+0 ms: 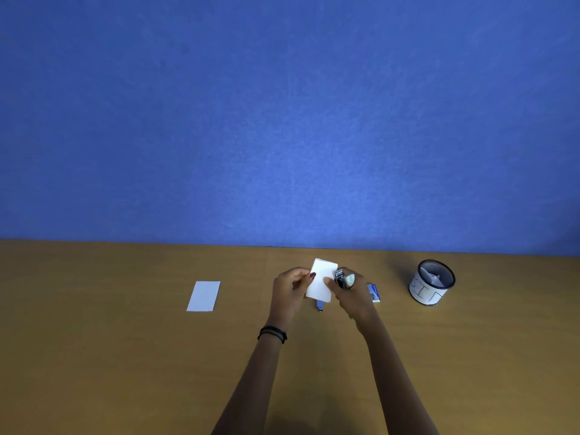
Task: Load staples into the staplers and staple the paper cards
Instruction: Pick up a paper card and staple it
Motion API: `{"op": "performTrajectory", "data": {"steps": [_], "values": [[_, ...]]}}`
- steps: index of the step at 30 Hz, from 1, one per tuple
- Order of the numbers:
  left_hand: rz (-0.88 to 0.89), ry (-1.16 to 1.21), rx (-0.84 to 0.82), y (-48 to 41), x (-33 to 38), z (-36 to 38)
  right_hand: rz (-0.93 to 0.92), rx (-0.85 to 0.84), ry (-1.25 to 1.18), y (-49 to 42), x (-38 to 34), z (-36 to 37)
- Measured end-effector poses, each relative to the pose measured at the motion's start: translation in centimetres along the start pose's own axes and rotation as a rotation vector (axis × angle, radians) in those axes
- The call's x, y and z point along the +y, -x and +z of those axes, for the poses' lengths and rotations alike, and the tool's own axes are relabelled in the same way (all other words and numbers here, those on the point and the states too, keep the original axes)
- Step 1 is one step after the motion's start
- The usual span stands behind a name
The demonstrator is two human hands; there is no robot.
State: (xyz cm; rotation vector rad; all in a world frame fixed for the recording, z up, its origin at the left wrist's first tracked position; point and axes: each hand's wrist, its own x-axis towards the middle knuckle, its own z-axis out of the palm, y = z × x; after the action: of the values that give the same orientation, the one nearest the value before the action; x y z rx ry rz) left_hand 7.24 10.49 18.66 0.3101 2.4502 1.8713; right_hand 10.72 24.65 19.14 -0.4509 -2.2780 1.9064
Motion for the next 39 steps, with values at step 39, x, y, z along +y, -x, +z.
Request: {"op": "performTrajectory", "data": {"steps": [39], "values": [[0.069, 0.012, 0.005, -1.5, -1.2, -1.1, 0.227, -0.276, -0.411, -1.0, 2.3, 0.4]]}}
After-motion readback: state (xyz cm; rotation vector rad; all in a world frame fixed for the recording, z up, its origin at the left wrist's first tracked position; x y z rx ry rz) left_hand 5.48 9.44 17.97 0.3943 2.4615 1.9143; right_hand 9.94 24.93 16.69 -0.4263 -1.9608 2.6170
